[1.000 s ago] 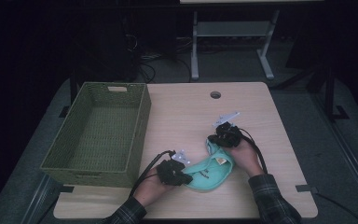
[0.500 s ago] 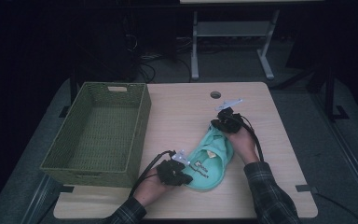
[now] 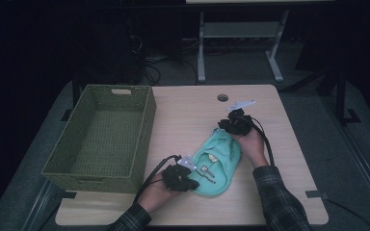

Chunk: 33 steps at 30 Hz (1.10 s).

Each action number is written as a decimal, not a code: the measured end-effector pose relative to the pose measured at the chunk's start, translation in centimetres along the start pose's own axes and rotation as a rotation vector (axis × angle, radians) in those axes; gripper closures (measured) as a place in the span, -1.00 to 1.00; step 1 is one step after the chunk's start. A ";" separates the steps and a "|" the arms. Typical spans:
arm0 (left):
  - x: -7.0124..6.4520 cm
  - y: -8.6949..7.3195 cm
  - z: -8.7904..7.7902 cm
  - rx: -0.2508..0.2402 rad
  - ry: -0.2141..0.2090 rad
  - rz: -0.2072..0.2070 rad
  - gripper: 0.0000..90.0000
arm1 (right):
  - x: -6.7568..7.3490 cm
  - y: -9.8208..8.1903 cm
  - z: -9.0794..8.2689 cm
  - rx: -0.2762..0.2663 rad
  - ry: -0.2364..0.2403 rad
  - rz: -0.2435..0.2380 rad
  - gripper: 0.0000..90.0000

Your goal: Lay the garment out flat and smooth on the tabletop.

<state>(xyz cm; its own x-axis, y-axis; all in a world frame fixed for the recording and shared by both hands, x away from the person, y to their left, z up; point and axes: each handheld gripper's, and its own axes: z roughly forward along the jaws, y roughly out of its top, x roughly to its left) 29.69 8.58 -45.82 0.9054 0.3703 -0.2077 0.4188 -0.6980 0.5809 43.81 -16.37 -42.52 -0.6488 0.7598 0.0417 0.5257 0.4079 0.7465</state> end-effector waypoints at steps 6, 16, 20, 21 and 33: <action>0.0 0.0 0.1 -0.008 -0.016 -0.017 0.87 | 0.4 -0.7 -2.1 -0.028 0.030 0.012 0.73; -0.1 0.3 -0.3 -0.022 -0.025 0.000 0.69 | 0.9 -2.2 -4.8 -0.064 0.067 0.001 0.81; 0.0 0.4 -1.0 -0.042 -0.003 0.002 0.73 | 1.3 -3.3 -5.7 -0.067 0.064 -0.011 0.90; 0.0 0.5 -1.1 -0.043 0.000 0.000 0.78 | 1.4 -3.5 -5.8 -0.065 0.064 -0.012 0.93; 1.3 1.9 -2.2 -0.091 0.079 -0.018 0.99 | 1.9 -7.2 -8.4 -0.079 0.097 -0.015 1.00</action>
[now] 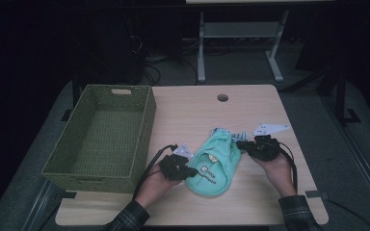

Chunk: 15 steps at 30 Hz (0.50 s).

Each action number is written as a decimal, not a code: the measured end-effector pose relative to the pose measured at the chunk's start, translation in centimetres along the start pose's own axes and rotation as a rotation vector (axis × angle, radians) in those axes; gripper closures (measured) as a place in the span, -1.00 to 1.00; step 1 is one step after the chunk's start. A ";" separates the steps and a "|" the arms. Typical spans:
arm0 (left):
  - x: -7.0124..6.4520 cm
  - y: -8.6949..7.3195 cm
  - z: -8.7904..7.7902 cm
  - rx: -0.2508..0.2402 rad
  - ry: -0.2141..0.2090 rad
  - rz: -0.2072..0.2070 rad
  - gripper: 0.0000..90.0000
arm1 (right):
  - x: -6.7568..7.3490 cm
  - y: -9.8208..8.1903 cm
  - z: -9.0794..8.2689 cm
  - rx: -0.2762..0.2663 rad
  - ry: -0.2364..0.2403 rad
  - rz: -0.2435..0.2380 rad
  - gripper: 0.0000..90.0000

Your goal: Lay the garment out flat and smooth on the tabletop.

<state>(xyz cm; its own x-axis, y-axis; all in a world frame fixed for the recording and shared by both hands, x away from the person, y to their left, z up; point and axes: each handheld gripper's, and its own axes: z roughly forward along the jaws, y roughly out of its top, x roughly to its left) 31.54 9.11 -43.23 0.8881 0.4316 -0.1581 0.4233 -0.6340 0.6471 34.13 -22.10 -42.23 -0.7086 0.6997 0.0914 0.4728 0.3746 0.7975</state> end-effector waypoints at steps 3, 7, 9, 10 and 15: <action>1.0 0.7 -0.1 -0.017 0.029 -0.010 0.99 | 0.2 -0.4 -0.3 0.001 0.011 0.000 1.00; 2.4 1.0 0.1 -0.028 0.068 -0.031 0.99 | 1.1 -1.4 -0.7 0.018 0.031 -0.008 1.00; 3.1 1.2 0.2 -0.030 0.081 -0.042 0.97 | 1.5 -1.9 -0.8 0.022 0.038 -0.009 1.00; 3.3 1.3 0.4 -0.037 0.086 -0.054 0.97 | 1.7 -2.1 -0.8 0.028 0.044 -0.007 1.00; 4.7 2.1 0.8 -0.052 0.109 -0.069 0.93 | 2.4 -3.1 -0.8 0.051 0.071 -0.002 0.99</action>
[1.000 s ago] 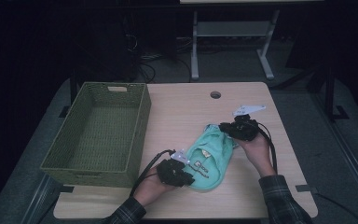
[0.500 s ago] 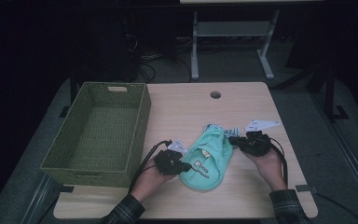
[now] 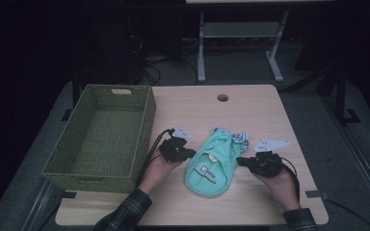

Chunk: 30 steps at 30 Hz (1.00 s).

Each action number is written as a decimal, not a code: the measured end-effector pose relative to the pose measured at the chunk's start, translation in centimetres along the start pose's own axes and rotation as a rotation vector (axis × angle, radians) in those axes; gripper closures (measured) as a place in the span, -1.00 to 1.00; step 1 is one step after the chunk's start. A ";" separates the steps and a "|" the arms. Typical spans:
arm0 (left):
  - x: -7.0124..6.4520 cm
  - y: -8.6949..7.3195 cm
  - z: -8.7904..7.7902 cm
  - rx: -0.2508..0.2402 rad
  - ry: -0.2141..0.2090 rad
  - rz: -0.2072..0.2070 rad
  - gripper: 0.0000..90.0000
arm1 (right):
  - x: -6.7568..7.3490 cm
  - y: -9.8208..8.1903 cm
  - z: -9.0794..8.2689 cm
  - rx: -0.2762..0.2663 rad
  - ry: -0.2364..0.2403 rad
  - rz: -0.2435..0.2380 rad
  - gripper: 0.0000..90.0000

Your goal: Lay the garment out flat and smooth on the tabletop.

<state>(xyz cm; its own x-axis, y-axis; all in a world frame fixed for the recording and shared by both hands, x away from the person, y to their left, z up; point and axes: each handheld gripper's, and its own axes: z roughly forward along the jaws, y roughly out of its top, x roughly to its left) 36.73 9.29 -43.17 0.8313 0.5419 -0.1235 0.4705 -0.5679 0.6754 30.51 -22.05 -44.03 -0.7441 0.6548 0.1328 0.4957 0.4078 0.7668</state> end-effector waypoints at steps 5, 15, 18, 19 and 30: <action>0.8 0.5 1.4 0.007 -0.006 -0.004 0.92 | 0.8 -0.8 0.6 0.039 0.018 0.012 0.99; 0.4 0.3 3.9 0.053 -0.030 0.019 0.86 | 1.7 -1.4 2.3 0.111 0.031 -0.008 0.99; 0.0 0.2 4.1 0.067 -0.031 0.044 0.86 | 1.7 -1.4 2.5 0.130 0.014 -0.022 0.99; 0.0 0.2 4.1 0.067 -0.031 0.044 0.86 | 1.7 -1.4 2.5 0.129 0.013 -0.021 0.99; 0.1 1.6 2.9 0.043 -0.032 0.058 0.85 | 1.6 -1.6 2.9 0.140 0.022 -0.025 1.00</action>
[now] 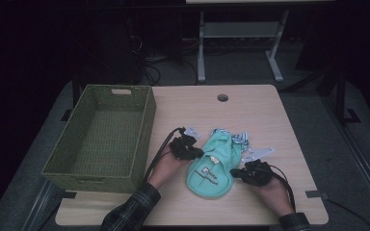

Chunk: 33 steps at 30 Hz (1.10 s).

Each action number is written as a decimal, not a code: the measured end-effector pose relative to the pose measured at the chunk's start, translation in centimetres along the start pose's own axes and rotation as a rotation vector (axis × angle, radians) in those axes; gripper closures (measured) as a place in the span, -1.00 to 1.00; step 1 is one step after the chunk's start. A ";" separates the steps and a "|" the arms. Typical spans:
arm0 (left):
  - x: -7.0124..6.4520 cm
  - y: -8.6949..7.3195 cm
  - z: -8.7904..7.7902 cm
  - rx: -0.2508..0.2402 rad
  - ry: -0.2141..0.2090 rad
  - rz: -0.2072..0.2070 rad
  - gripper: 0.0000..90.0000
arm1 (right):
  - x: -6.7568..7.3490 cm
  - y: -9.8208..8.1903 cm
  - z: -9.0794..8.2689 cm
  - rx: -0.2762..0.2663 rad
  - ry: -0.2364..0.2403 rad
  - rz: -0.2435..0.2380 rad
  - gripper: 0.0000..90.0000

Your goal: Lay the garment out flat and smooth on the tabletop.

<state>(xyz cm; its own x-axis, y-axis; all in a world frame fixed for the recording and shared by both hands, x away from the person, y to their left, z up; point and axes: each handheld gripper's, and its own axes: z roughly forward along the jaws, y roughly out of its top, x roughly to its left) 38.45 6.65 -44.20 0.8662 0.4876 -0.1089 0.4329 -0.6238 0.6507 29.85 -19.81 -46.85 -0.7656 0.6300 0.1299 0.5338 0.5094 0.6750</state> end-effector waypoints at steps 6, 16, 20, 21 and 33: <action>1.2 1.7 1.0 -0.031 -0.007 -0.019 0.85 | 0.1 0.0 0.0 0.005 -0.006 -0.006 1.00; 2.2 1.7 3.9 0.007 0.003 -0.061 0.87 | 0.3 0.1 -0.3 0.003 -0.020 -0.017 1.00; 2.3 1.6 3.8 0.014 0.001 -0.046 0.90 | 0.8 0.5 -0.6 -0.040 0.000 -0.032 1.00; 2.2 1.6 3.8 0.009 0.003 -0.053 0.92 | 1.3 0.8 -0.6 -0.038 0.015 -0.038 1.00; 3.6 0.9 3.2 -0.009 0.051 -0.076 0.98 | 1.1 -0.2 -0.3 0.024 0.048 -0.039 1.00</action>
<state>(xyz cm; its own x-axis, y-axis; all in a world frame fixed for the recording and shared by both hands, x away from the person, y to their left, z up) 42.72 5.89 -46.40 0.8170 0.5639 -0.1203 0.4947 -0.5783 0.6487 28.83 -19.41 -46.60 -0.8020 0.5808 0.1394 0.5114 0.5470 0.6628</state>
